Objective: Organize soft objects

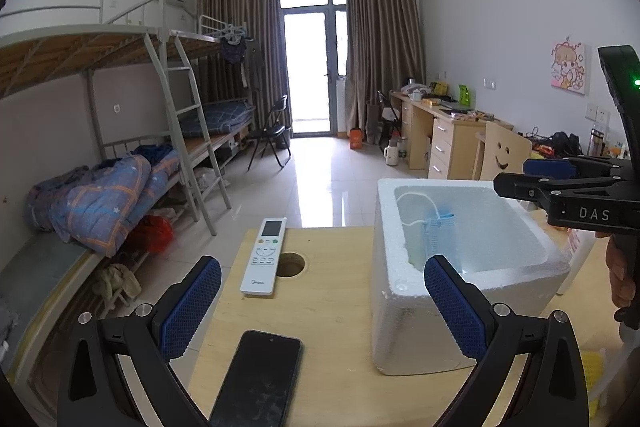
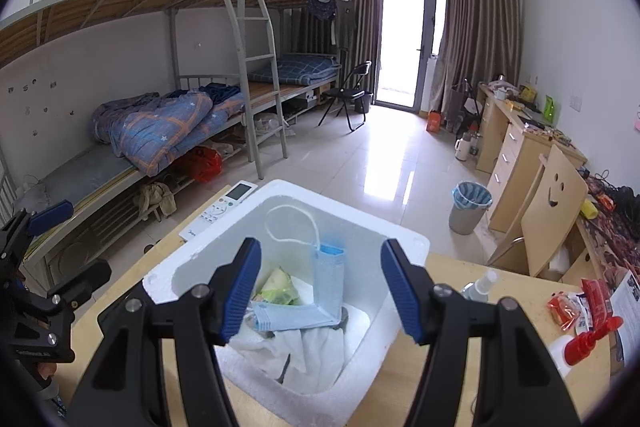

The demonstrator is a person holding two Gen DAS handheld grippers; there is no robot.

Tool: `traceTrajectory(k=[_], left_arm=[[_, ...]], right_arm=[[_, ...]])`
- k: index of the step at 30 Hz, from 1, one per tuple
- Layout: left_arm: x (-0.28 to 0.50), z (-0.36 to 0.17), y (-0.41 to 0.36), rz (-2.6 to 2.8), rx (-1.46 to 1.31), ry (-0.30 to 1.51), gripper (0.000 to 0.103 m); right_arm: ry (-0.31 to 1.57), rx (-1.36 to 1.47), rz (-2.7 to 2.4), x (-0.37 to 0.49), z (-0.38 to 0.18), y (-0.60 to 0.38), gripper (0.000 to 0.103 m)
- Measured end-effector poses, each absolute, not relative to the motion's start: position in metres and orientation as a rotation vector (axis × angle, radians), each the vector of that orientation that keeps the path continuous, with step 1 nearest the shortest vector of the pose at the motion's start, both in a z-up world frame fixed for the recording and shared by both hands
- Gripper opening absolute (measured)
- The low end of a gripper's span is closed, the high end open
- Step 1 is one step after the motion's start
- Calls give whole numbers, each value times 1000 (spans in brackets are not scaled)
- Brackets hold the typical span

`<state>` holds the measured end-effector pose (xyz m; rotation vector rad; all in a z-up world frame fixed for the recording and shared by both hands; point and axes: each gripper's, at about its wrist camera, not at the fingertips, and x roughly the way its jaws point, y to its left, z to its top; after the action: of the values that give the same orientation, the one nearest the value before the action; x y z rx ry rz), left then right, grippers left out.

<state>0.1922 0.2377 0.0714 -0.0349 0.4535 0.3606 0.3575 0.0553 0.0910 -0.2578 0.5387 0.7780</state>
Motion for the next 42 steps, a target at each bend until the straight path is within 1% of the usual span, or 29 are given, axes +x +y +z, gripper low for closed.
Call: traceTrajectory(k=[10, 17, 18, 19, 21, 25, 42], left_arm=[[186, 78, 217, 331, -28, 457, 102], [174, 87, 199, 317, -26, 442, 102], [173, 88, 198, 315, -25, 440, 102], [171, 89, 194, 311, -20, 436, 102], [168, 90, 187, 306, -11, 431, 102], [161, 92, 174, 299, -4, 422, 102], [130, 103, 127, 250, 27, 373, 102]], right_arm=[[531, -254, 764, 345, 96, 38, 67], [519, -224, 750, 327, 104, 12, 74], [521, -216, 748, 324, 106, 8, 81], [521, -209, 746, 322, 107, 4, 92], [510, -199, 744, 316, 108, -4, 100], [504, -189, 729, 306, 109, -16, 102], [442, -171, 677, 255, 114, -63, 102]])
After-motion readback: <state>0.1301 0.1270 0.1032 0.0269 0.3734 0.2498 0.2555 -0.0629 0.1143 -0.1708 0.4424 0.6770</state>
